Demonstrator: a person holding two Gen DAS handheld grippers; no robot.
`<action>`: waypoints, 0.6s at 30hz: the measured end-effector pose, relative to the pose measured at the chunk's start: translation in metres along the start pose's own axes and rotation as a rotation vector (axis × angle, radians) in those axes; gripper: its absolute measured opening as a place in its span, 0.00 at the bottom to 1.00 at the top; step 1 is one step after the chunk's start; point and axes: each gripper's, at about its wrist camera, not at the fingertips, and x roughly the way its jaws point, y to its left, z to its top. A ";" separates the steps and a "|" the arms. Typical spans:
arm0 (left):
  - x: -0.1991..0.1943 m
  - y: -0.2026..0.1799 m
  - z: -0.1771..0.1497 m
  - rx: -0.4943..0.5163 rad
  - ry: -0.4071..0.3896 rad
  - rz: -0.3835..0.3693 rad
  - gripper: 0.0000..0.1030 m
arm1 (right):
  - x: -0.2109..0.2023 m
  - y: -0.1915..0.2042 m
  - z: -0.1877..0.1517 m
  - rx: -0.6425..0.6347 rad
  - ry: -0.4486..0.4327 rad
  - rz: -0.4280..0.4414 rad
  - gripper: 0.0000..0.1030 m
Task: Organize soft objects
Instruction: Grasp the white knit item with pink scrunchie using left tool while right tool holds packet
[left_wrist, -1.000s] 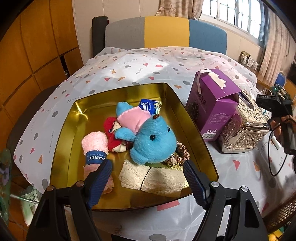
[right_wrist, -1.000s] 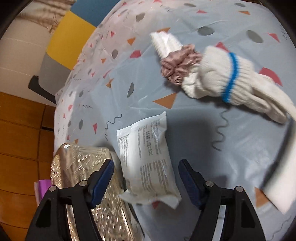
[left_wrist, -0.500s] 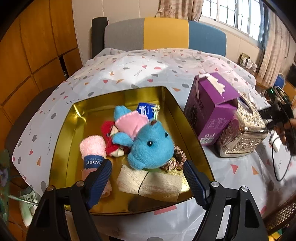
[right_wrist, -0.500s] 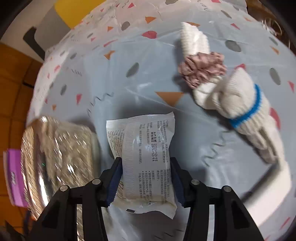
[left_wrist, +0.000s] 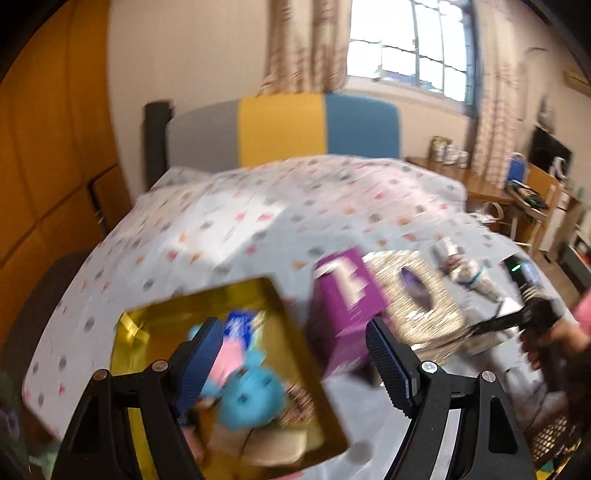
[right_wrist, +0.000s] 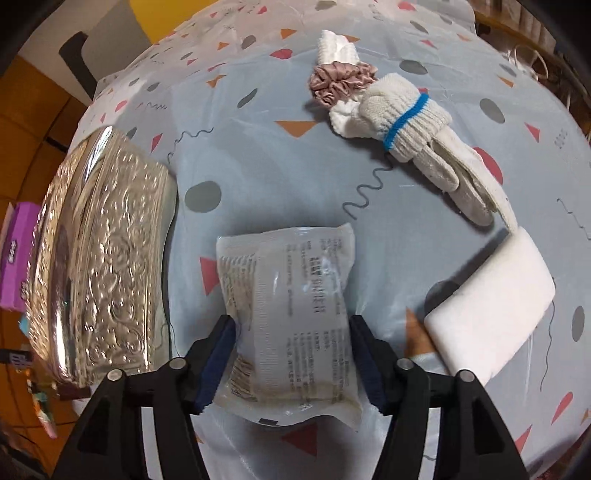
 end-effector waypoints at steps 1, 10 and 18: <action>0.000 -0.009 0.009 0.015 -0.005 -0.021 0.78 | 0.000 0.004 -0.003 -0.011 -0.013 -0.017 0.65; 0.041 -0.100 0.073 0.071 0.078 -0.222 0.78 | 0.002 0.027 -0.020 -0.161 -0.046 -0.192 0.59; 0.119 -0.172 0.117 0.012 0.241 -0.326 0.77 | 0.007 0.034 -0.025 -0.203 -0.016 -0.212 0.60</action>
